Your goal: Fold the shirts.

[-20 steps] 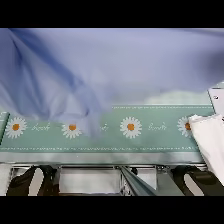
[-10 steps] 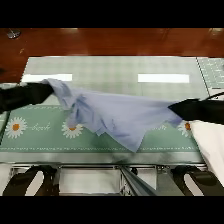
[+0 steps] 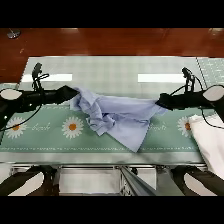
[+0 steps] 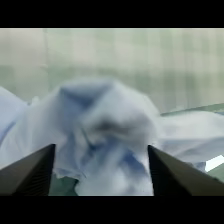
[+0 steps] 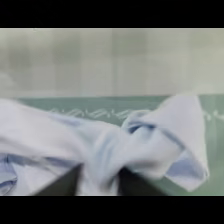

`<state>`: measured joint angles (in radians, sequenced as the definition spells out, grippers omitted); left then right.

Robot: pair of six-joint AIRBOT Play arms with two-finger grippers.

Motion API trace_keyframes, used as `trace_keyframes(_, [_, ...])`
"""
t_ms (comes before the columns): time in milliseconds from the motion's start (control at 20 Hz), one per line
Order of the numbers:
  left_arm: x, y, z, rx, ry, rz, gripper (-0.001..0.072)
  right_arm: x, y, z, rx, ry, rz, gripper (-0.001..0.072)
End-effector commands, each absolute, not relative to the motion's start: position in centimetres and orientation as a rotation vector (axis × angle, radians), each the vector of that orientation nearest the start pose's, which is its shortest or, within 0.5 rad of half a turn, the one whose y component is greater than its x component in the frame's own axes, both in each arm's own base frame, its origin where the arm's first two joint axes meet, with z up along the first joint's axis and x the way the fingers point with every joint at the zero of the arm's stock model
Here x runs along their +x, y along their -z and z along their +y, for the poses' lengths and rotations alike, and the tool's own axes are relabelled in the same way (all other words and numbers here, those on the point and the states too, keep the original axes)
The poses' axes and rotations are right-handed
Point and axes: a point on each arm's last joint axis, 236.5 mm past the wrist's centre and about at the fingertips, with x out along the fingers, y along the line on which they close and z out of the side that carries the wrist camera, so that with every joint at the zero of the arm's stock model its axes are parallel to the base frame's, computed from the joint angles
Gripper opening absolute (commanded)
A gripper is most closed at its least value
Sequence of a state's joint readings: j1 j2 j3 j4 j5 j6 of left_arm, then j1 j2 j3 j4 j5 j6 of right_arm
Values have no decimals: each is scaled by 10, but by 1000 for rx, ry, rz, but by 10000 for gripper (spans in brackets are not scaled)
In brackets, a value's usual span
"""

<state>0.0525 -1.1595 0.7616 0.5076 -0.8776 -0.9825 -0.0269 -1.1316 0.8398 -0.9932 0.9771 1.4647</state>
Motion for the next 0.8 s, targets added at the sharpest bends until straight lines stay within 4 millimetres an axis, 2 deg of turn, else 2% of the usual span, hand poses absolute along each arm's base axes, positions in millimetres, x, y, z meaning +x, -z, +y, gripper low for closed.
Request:
trace_keyframes(0, [373, -24, -135, -557, 584, 1055, 706, 354, 19, 72, 485, -246, 1350, 631])
trace_keyframes(100, [364, -22, -85, -531, 430, 1188, 704, 353, 1, 29, 477, -166, 1357, 631])
trace_keyframes(200, [350, -21, -36, -523, 324, 1239, 704, 345, -10, -22, 503, -44, 1311, 630])
trace_keyframes(250, [343, -22, -19, -570, 288, 1241, 703, 336, -10, -41, 529, 3, 1291, 630])
trace_keyframes(300, [334, -20, -10, -629, 263, 1241, 703, 326, -5, -53, 558, 38, 1277, 629])
trace_keyframes(350, [325, -15, -13, -711, 270, 1232, 704, 313, 6, -59, 598, 71, 1273, 628])
trace_keyframes(400, [313, -8, -29, -791, 320, 1224, 704, 302, 19, -56, 644, 82, 1274, 627])
trace_keyframes(550, [270, 12, -108, -958, 546, 1248, 703, 270, 55, -17, 762, 18, 1327, 625])
trace_keyframes(650, [250, 35, -147, -972, 580, 1304, 703, 260, 72, -4, 797, 6, 1343, 625])
trace_keyframes(750, [245, 59, -170, -873, 563, 1337, 703, 262, 75, -5, 805, 18, 1330, 624])
